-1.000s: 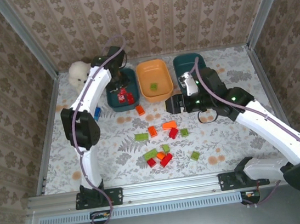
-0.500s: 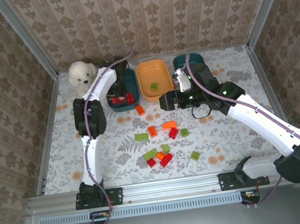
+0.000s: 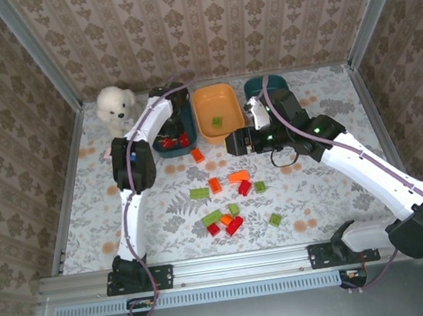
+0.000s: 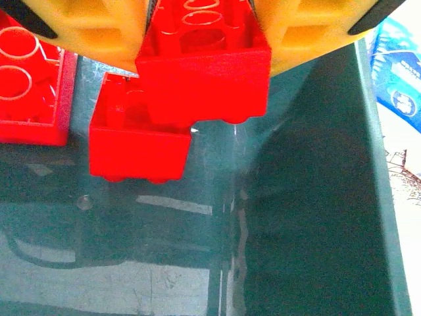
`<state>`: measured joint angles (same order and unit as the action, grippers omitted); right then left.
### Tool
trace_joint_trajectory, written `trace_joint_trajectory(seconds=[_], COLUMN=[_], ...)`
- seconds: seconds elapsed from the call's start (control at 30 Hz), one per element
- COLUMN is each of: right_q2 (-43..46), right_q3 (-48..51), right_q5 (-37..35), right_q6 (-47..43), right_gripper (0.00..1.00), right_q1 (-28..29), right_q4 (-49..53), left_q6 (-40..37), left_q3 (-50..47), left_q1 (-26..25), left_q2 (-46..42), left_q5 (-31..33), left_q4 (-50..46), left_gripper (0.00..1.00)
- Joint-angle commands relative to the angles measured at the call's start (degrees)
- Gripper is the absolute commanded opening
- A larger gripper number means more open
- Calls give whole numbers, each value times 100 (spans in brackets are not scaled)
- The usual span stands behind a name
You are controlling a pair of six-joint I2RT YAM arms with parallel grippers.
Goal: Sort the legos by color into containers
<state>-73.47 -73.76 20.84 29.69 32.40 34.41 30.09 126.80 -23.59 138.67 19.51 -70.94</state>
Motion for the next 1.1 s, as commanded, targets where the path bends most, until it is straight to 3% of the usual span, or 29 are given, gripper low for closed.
trace_joint_trajectory(seconds=[0.0,0.13,0.37,0.6,0.7,0.87,0.97,1.07], right_q2=[-34,-102,-269,-1403,-1978,-3150,-3614,-4038], right_q3=[28,-9,-81,-413,-358,-626,-751,-861], right_q5=[149,5,-342,-1013,-1312,-1822,-2049,-2314], right_q6=[-120,-216,-473,-966,-1143,-1623,-1809,-1851], right_gripper=[78,78,76,73,73,75,77,78], right_q1=[-32,-33,57,831,1038,1151,1197,1183], right_q4=[-33,223,679,524,-145,-1057,-1433,-1651], left_q6=[-47,-37,67,458,669,1129,1470,1635], left_q3=[203,313,391,454,-719,-4057,-5540,-6600], left_q1=[12,-9,-107,-121,-26,193,195,132], left_q2=[64,-3,-341,-1267,-2392,-5102,-6494,-7717], left_q5=[22,-65,-109,-313,-746,-1930,-2202,-2199], left_q4=[-217,-284,-337,-506,84,2359,3175,3408], left_gripper=[40,52,61,72,77,89,92,92])
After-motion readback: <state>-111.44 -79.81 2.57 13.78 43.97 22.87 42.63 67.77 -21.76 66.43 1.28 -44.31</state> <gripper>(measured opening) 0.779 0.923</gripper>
